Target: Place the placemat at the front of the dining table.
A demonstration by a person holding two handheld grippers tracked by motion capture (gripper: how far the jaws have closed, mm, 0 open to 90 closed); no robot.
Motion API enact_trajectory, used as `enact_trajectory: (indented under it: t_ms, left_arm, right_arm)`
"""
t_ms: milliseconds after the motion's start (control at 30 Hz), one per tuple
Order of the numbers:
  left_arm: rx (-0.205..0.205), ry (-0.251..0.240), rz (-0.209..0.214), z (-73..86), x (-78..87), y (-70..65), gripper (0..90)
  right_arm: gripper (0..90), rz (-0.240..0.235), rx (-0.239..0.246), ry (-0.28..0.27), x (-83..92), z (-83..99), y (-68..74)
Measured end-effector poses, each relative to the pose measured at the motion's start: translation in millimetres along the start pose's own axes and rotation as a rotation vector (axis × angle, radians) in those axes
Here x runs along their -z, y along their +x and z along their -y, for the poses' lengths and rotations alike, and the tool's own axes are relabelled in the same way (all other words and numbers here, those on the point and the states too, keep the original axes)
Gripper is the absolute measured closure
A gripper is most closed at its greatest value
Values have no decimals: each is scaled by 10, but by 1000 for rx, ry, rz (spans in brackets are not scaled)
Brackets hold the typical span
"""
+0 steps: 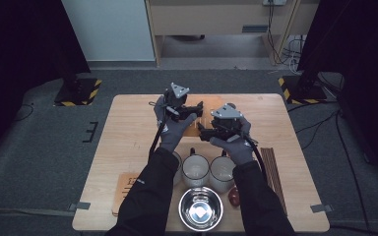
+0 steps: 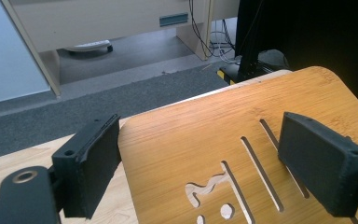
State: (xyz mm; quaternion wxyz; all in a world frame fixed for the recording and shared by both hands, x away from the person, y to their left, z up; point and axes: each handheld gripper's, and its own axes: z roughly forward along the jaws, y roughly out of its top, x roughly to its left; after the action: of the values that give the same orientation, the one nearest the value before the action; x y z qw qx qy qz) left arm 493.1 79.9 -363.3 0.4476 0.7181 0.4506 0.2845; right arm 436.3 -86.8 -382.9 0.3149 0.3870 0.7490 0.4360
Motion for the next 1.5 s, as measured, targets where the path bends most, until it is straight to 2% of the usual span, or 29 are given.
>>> enact_trajectory:
  t_ms: [133, 367, 400, 567, 867, 967, 1033, 1167, 1333, 1500]
  left_arm:
    - [-6, 0, 2, -10, -106, 0, 129]
    - [22, 14, 15, 37, -316, 43, 128]
    - [27, 26, 17, 67, -380, 65, 129]
    - [28, 51, 7, 125, -495, 93, 129]
    - [35, 104, -3, 288, -759, 156, 129]
    - [49, 128, 7, 367, -859, 194, 128]
    - [59, 151, 12, 414, -914, 215, 128]
    - [49, 171, 12, 476, -990, 220, 129]
    - [48, 202, 14, 541, -1070, 225, 129]
    - [77, 244, 17, 618, -1150, 257, 130]
  right_arm:
    - [77, 1, -9, 2, -70, 15, -70]
    - [78, -6, -8, 30, -241, 60, -204]
    - [78, -7, -9, 37, -269, 74, -211]
    - [78, -6, -4, 52, -396, 146, -226]
    - [78, -34, -37, 113, -667, 301, -294]
    - [78, -43, -45, 138, -778, 390, -306]
    - [78, -45, -44, 145, -805, 412, -307]
    - [78, -51, -48, 184, -906, 496, -310]
    - [78, -59, -59, 208, -960, 546, -326]
    - [79, -62, -55, 236, -1034, 608, -316]
